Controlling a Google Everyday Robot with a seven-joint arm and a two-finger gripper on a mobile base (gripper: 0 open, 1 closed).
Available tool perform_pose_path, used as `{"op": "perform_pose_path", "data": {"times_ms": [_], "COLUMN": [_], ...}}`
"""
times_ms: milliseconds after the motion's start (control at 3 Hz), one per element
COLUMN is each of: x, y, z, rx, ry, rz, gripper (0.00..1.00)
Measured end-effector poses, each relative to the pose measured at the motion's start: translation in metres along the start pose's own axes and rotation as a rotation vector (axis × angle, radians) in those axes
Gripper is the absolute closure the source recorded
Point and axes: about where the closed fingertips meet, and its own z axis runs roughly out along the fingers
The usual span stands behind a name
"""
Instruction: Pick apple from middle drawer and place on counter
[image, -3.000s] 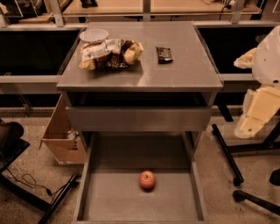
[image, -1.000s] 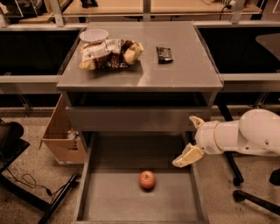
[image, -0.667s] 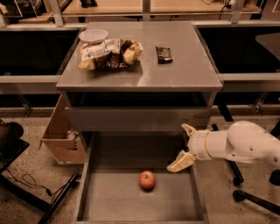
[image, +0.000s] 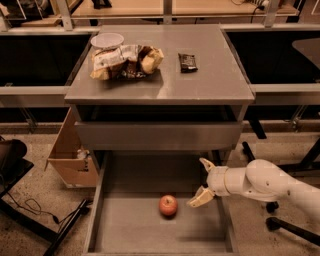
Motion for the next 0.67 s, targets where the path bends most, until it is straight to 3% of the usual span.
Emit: {"op": "perform_pose_path", "data": {"times_ms": [333,667], "x": [0.0248,0.0225], "y": [-0.0009,0.0005], "z": [0.0388,0.0394], "rx": [-0.015,-0.022], "ry": [-0.003,-0.001], "rz": [-0.005,-0.008], "gripper": [0.00,0.00]}}
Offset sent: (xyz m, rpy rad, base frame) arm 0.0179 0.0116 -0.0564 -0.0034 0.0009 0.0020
